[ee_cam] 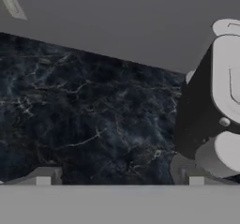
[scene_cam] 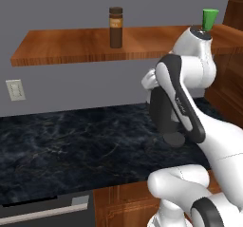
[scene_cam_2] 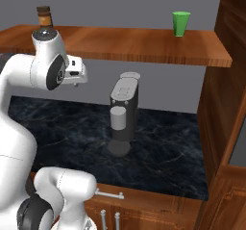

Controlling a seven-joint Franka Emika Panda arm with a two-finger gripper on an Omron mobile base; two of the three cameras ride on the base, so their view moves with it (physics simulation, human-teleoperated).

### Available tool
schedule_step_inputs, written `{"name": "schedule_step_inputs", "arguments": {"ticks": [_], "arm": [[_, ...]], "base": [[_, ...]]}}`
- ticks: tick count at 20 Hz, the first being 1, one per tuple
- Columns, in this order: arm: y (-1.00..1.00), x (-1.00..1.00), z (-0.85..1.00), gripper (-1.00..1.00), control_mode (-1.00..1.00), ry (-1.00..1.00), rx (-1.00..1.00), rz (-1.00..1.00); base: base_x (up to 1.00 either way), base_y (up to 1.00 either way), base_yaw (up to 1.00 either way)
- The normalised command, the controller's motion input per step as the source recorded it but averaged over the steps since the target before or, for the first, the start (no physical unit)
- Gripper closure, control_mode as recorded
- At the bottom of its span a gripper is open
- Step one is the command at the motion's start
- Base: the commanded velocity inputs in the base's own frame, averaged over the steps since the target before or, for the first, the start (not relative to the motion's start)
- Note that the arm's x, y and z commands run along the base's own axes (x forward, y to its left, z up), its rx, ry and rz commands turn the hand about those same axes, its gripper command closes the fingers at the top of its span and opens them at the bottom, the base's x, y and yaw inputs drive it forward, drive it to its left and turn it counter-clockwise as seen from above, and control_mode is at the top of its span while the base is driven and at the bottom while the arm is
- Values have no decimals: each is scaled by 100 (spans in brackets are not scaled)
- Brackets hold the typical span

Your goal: Take the cinnamon bottle from the cabinet and place it on the dining table, next to the plate with the cupcake. Then take the chocolate from the dining counter and place it on the cupcake plate.

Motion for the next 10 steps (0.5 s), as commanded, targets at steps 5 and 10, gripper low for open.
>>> {"name": "schedule_step_inputs", "arguments": {"ticks": [5, 10], "arm": [[25, -5, 66, -100, -100, -20, 0, 21], [24, -4, 51, -100, -100, -19, -2, 11]], "base": [[0, 0, 0], [0, 0, 0]]}}
